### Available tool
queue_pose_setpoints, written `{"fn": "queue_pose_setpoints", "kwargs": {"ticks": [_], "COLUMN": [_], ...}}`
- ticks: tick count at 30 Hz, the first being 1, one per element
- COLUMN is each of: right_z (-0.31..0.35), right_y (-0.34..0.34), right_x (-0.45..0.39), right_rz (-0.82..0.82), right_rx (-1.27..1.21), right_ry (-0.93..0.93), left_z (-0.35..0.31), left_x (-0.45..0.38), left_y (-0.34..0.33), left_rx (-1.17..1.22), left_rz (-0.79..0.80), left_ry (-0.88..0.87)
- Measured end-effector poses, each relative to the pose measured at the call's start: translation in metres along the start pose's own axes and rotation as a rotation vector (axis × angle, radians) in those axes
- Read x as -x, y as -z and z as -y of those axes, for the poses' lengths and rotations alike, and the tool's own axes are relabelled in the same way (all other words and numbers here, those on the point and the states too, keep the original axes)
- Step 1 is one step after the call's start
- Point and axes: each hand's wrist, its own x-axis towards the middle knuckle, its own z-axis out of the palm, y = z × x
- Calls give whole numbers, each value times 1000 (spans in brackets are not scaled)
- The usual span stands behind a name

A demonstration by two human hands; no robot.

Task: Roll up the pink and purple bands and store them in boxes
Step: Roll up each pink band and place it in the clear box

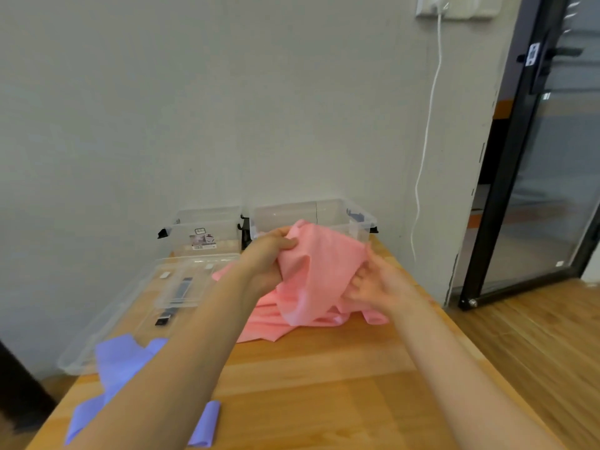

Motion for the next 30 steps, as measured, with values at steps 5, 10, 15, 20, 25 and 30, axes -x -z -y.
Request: {"fn": "queue_pose_setpoints", "kwargs": {"ticks": [5, 10, 15, 20, 25, 30], "right_z": [54, 90, 133, 169, 148, 149], "right_y": [-51, -103, -151, -183, -165, -165], "right_x": [-7, -1, 5, 11, 4, 5], "right_rz": [-73, 112, 85, 126, 256, 283], "right_rx": [0, 408, 425, 224, 296, 220], "right_ry": [361, 501, 665, 790, 654, 647], "left_z": [-15, -28, -105, -189, -172, -182], "left_x": [11, 17, -10, -18, -26, -22], "left_y": [-1, -9, -30, -67, -61, -57], "left_rx": [184, 85, 32, -42, -99, -393], "left_rz": [-28, 116, 44, 85, 159, 223], "left_ry": [-1, 209, -252, -494, -442, -484]}}
